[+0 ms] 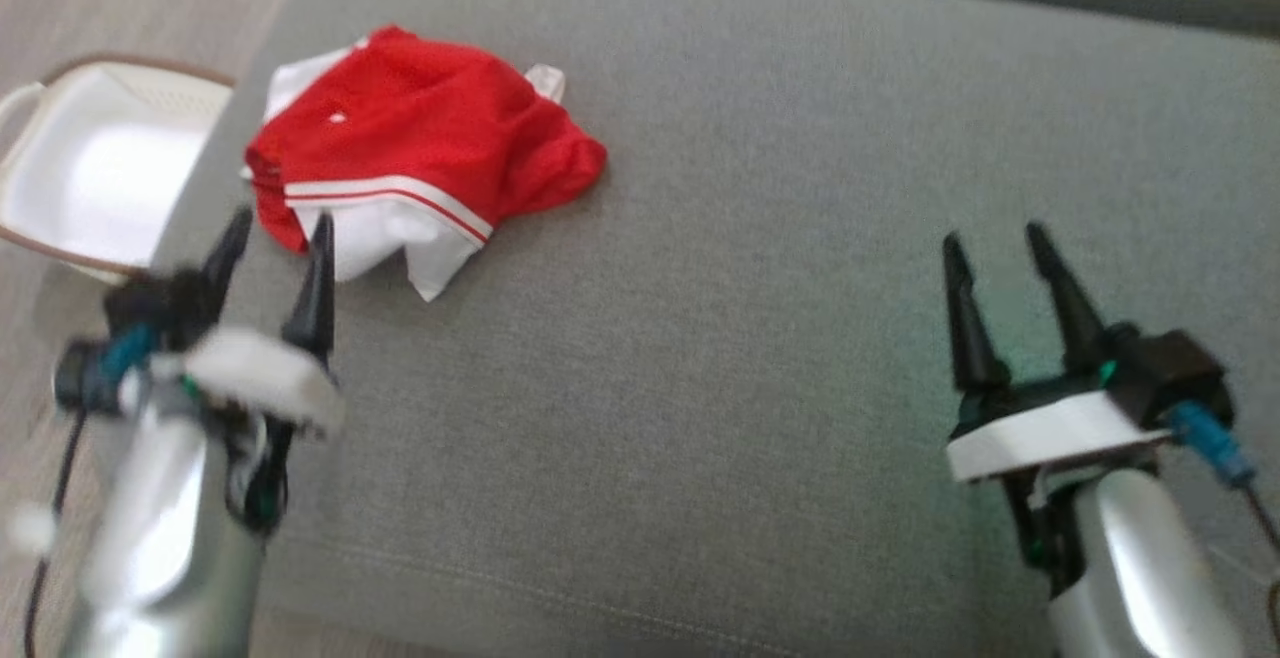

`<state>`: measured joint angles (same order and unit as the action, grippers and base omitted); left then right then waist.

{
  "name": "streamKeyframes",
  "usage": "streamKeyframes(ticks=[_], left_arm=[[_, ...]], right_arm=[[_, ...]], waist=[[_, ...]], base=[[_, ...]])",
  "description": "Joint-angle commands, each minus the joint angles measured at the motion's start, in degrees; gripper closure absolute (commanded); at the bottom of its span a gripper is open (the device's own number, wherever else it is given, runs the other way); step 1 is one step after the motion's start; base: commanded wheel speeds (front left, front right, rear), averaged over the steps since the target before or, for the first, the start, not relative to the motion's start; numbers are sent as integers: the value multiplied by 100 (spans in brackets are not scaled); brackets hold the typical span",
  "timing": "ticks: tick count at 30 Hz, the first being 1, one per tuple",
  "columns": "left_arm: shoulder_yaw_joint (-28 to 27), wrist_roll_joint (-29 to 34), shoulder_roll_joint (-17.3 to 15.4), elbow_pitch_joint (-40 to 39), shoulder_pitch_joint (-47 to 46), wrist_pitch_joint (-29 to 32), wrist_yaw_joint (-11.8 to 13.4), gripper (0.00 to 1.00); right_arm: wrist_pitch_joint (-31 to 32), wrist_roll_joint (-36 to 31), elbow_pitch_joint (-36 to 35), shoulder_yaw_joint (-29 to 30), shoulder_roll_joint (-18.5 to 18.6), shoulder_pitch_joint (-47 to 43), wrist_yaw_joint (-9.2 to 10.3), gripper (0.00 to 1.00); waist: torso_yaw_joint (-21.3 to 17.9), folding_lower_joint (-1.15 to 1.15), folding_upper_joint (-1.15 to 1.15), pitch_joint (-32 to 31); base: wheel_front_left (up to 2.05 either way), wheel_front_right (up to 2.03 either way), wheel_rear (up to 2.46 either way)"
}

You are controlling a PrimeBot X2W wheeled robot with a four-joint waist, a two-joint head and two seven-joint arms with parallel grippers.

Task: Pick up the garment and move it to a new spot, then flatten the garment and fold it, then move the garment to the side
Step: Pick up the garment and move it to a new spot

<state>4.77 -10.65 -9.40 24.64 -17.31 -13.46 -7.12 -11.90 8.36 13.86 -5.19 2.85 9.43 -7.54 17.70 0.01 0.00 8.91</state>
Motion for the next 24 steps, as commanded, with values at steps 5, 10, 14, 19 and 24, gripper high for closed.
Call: streamKeyframes(ticks=[5, 10, 14, 19, 24], left_arm=[[505, -282, -660, 742, -1410, 719, -34, 0], [1566, -1269, -1265, 1538, -2353, 1470, -35, 0], [2239, -1869, -1563, 1801, -2736, 1709, -35, 0], [2948, -2512, -1786, 2029, -3082, 1937, -36, 0], [3367, -2863, -1975, 2210, -3393, 1652, -36, 100]], right_arm=[[271, -283, -730, 248, 97, 340, 5, 0], [538, -354, -1246, 427, 208, 406, 5, 0], [622, -355, -1436, 436, 240, 420, 5, 0], [670, -354, -1559, 461, 257, 465, 5, 0], [637, -353, -1534, 447, 227, 491, 5, 0]], waist=[[-197, -1, 0, 750], [-354, -1, 0, 1156], [-453, -1, 0, 1355], [-538, -1, 0, 1542], [-589, -1, 0, 1568]], base=[[0, 0, 0], [0, 0, 0], [0, 0, 0], [0, 0, 0], [0, 0, 0]])
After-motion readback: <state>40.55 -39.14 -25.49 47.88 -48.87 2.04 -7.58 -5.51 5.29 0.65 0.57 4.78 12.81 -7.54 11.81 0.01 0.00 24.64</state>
